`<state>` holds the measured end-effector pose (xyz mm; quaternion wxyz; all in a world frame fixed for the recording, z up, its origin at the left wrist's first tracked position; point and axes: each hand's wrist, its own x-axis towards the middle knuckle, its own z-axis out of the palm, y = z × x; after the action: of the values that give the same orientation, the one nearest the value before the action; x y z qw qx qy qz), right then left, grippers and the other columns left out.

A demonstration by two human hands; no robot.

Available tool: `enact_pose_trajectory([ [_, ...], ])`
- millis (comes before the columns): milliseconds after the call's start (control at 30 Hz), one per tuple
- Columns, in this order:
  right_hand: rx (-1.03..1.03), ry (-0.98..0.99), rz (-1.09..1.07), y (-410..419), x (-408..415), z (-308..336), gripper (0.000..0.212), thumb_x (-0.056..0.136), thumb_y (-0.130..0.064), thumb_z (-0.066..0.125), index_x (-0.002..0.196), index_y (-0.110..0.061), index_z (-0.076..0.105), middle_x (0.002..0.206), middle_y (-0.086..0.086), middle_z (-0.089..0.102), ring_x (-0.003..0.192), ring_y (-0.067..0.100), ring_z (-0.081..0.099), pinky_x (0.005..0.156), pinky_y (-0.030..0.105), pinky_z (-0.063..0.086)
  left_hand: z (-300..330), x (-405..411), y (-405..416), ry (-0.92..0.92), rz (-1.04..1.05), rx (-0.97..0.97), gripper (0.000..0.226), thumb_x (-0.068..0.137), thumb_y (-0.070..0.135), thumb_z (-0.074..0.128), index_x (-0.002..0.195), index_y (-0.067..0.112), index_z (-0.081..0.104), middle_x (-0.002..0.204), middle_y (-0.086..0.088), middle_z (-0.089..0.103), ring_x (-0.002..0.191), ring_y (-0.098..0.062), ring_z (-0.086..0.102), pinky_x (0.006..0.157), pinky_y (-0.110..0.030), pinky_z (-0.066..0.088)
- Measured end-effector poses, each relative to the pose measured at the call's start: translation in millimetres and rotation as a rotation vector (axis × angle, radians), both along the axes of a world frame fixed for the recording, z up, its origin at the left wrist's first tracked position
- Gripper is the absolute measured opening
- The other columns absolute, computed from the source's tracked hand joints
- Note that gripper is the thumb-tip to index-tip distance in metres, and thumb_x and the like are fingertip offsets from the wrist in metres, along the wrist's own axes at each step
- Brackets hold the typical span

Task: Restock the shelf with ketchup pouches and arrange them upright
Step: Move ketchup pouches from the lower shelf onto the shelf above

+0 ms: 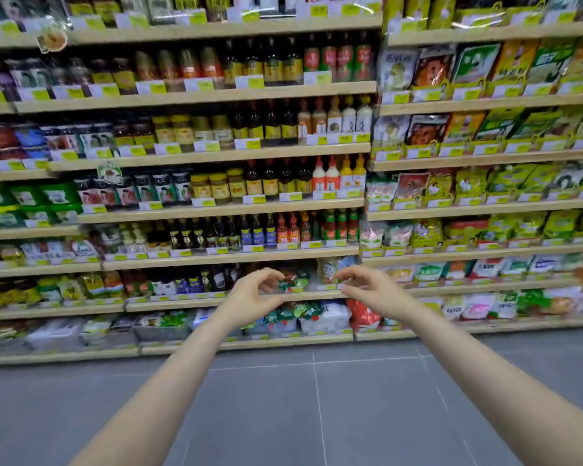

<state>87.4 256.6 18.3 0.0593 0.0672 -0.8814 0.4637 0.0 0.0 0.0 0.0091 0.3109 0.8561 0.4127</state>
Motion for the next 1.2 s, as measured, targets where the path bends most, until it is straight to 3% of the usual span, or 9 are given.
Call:
enact_pose_trajectory([
  [133,0.010,-0.101,-0.022,-11,-52,-16,0.019,0.088,-0.024,0.061,0.106,-0.029,0.059,0.110,-0.010,0.062,0.094,0.004,0.061,0.077,0.015,0.046,-10,-47,-5,-0.029,0.015,-0.022,0.025,0.080,0.027,0.070,0.100,0.033,0.057,0.097,0.011,0.062,0.088,-0.003,0.060,0.069,-0.005,0.041],
  [267,-0.043,-0.182,0.003,-9,-102,-36,0.020,0.088,-0.030,0.060,0.107,-0.035,0.056,0.114,-0.014,0.059,0.086,-0.010,0.061,0.066,0.007,0.044,-30,-95,-4,-0.063,-0.026,-0.026,0.026,0.082,0.024,0.069,0.103,0.033,0.057,0.097,0.014,0.057,0.089,-0.004,0.060,0.077,-0.019,0.048],
  [367,-0.066,-0.227,0.005,-1,-136,-51,0.020,0.087,-0.033,0.060,0.106,-0.039,0.056,0.117,-0.016,0.058,0.093,-0.009,0.060,0.069,0.008,0.046,-44,-132,-1,-0.096,-0.021,-0.017,0.028,0.083,0.023,0.068,0.108,0.030,0.058,0.102,0.013,0.058,0.088,-0.002,0.060,0.078,-0.021,0.051],
  [567,-0.053,-0.262,0.018,32,-219,-91,0.023,0.086,-0.034,0.061,0.110,-0.035,0.058,0.117,-0.015,0.057,0.104,0.004,0.058,0.087,0.026,0.050,-78,-216,14,-0.143,0.021,-0.063,0.029,0.084,0.029,0.067,0.109,0.036,0.056,0.107,0.012,0.058,0.089,0.004,0.058,0.076,-0.016,0.049],
  [733,-0.062,-0.314,0.017,49,-288,-107,0.019,0.088,-0.031,0.060,0.107,-0.031,0.059,0.108,-0.013,0.061,0.094,-0.004,0.058,0.071,0.007,0.047,-100,-272,37,-0.208,0.055,-0.032,0.028,0.083,0.022,0.069,0.106,0.033,0.055,0.100,0.015,0.057,0.086,-0.002,0.058,0.068,-0.007,0.045],
  [800,-0.091,-0.336,0.010,52,-311,-119,0.018,0.087,-0.031,0.061,0.105,-0.033,0.058,0.107,-0.015,0.060,0.095,-0.002,0.059,0.073,0.010,0.046,-115,-294,41,-0.242,0.047,-0.032,0.029,0.083,0.021,0.070,0.103,0.036,0.055,0.100,0.011,0.058,0.086,-0.003,0.058,0.068,-0.007,0.045],
  [933,-0.102,-0.381,-0.033,57,-352,-147,0.022,0.086,-0.032,0.063,0.108,-0.030,0.061,0.108,-0.014,0.062,0.097,-0.001,0.059,0.081,0.016,0.046,-143,-341,41,-0.265,0.026,-0.067,0.033,0.082,0.024,0.070,0.101,0.045,0.052,0.102,0.005,0.059,0.086,-0.003,0.060,0.071,-0.014,0.048],
  [1033,-0.111,-0.390,-0.107,57,-374,-162,0.018,0.086,-0.031,0.063,0.104,-0.031,0.061,0.106,-0.012,0.062,0.093,-0.002,0.058,0.075,0.014,0.044,-160,-374,39,-0.292,0.001,-0.111,0.030,0.083,0.024,0.070,0.103,0.039,0.053,0.103,-0.001,0.059,0.088,-0.010,0.060,0.079,-0.028,0.052],
  [1200,-0.108,-0.430,-0.202,51,-407,-177,0.015,0.087,-0.022,0.063,0.102,-0.023,0.061,0.103,-0.005,0.063,0.088,0.006,0.058,0.068,0.008,0.042,-169,-426,42,-0.274,-0.088,-0.224,0.027,0.084,0.029,0.067,0.108,0.035,0.056,0.102,0.009,0.057,0.095,-0.004,0.057,0.085,-0.031,0.049],
])
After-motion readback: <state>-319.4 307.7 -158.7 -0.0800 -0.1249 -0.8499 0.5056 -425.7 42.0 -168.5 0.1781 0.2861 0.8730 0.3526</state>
